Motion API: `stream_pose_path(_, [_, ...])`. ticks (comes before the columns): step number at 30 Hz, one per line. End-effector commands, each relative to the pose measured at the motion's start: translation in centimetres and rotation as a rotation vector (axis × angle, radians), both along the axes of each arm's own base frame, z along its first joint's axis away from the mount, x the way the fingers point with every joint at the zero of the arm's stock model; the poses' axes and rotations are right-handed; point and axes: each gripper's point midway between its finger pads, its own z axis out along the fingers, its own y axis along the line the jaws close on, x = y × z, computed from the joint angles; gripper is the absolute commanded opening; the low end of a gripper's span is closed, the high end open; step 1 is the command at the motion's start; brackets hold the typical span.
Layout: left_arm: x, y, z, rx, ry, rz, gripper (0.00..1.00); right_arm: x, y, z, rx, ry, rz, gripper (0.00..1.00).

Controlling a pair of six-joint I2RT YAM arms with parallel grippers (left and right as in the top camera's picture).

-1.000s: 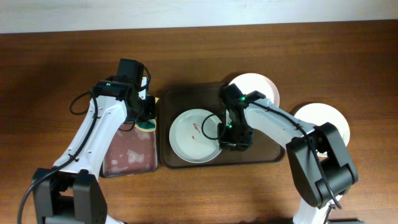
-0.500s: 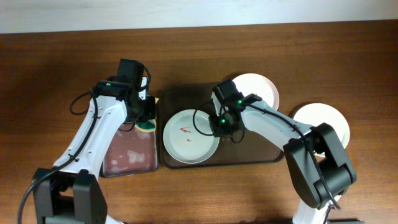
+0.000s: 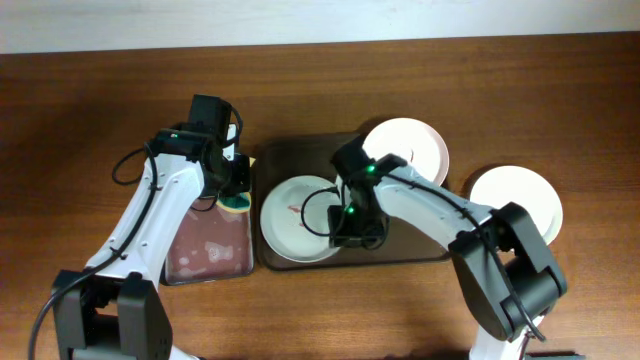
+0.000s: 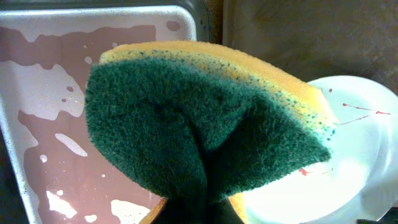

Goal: Clean dirty plates on tray and stack at the side
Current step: 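Grip the left white plate rim and pull it toward tray center, then scrub the held plate with the sponge in the left gripper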

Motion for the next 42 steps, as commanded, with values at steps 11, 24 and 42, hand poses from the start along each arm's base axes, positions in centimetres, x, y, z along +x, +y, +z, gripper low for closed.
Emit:
stream_pose_path(11, [-0.2,-1.1,1.0,-0.063,-0.016,-0.028,0.0,3.8,-5.3,-2.4,-0.281,-0.196,-0.107,0.04])
stream_pose_path(24, [-2.4,-10.3,-0.8,-0.165,-0.039,-0.27,0.0,2.0,-4.6,-1.7,-0.079,-0.042,-0.045,0.31])
stream_pose_path(42, [-7.0,-15.4,-5.5,-0.476,0.046,-0.32,0.0,5.6,-4.4,-1.8,-0.08,-0.244,0.07,0.04])
